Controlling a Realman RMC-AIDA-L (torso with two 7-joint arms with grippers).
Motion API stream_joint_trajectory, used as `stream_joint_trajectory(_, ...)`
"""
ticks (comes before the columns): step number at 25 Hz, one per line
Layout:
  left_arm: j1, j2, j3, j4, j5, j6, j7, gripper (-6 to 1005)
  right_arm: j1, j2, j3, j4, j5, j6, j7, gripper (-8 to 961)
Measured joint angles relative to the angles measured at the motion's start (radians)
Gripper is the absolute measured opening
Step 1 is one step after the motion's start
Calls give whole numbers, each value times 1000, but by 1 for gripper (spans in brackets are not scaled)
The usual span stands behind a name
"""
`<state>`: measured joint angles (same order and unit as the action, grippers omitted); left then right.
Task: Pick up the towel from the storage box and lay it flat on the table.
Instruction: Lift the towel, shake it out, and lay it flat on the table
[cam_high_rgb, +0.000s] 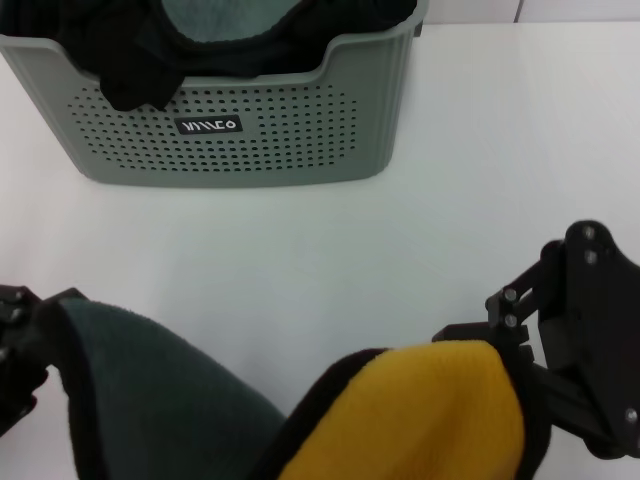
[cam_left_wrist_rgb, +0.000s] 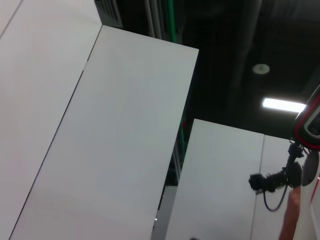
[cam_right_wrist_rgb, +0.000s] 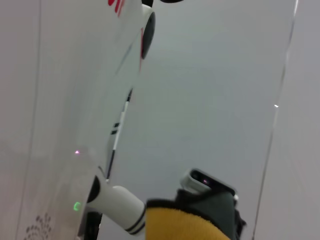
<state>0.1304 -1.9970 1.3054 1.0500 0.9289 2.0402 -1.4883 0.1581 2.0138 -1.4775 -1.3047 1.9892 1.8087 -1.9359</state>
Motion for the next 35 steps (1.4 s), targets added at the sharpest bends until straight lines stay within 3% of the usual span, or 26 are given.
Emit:
stream_joint_trajectory(2,-2,-2,-1,-21,10,-1,1,11,5,0,-4,84,-3,-2,-18,29)
stream_joint_trajectory(5,-74,-3,-22,-153,56,-5,36,12,50,1,13,307,-7,-13,-85,29)
stream_joint_trajectory(8,-239,-2,-76,-407,151,-8,131,12,136,-1,67,577,-9,-18,-161,29)
stream_joint_trajectory(10,-372,13,-134,-610,233,-12,221,12,191,-2,106,724,-24,-36,-234,30)
stream_joint_trajectory(11,-414,19,-149,-672,261,-21,256,12,205,-3,114,751,-33,-50,-255,30)
stream_joint_trajectory(12,-504,31,-167,-797,319,-73,327,12,220,-3,120,777,-47,-76,-281,30)
stream_joint_trajectory(14,-518,31,-167,-815,331,-90,337,11,235,0,122,786,-66,-134,-307,30)
stream_joint_trajectory(17,-570,15,-164,-807,384,-224,352,10,257,7,114,794,-85,-209,-338,30)
stream_joint_trajectory(25,-578,8,-180,-774,391,-387,351,11,308,6,114,791,-117,-340,-364,31)
stream_joint_trajectory(30,-567,20,-190,-745,390,-391,343,12,316,8,113,781,-141,-369,-388,32)
stream_joint_trajectory(35,-485,34,-192,-590,397,-327,232,11,281,1,122,675,-142,-256,-360,32)
